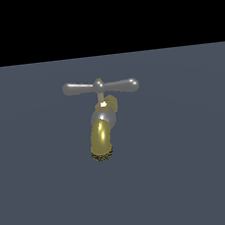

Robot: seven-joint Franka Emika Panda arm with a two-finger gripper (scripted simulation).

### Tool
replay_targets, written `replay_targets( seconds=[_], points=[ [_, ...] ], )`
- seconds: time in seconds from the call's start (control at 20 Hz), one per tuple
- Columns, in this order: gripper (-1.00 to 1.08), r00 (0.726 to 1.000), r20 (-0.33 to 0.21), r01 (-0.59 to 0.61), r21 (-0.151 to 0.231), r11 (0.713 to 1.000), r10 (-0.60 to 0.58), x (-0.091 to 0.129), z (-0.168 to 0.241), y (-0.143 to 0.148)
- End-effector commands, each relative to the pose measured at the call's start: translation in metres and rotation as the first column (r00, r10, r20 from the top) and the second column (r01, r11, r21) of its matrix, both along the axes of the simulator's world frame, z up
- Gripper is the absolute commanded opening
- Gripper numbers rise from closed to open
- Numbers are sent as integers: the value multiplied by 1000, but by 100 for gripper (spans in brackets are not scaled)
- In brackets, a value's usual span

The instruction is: Turn on the faucet by rotating a designated handle.

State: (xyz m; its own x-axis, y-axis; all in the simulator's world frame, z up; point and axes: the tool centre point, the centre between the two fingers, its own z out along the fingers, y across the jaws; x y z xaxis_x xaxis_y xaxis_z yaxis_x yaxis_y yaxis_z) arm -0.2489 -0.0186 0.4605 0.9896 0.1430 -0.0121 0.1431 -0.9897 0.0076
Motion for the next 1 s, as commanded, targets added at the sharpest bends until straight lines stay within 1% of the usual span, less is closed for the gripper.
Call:
replay_targets(
  seconds=[0.0, 0.2, 0.45, 0.7, 0.95],
  points=[
    [-100, 999, 0, -50, 0, 999, 50, 4, -10, -6],
    [-100, 989, 0, -145, 1, 989, 145, 13, -30, -16],
    [-100, 964, 0, -265, 2, 964, 265, 26, -55, -27],
    [-100, 924, 1, -382, 3, 924, 382, 40, -81, -38],
    [-100, 870, 1, -493, 3, 870, 493, 56, -107, -46]
  ],
)
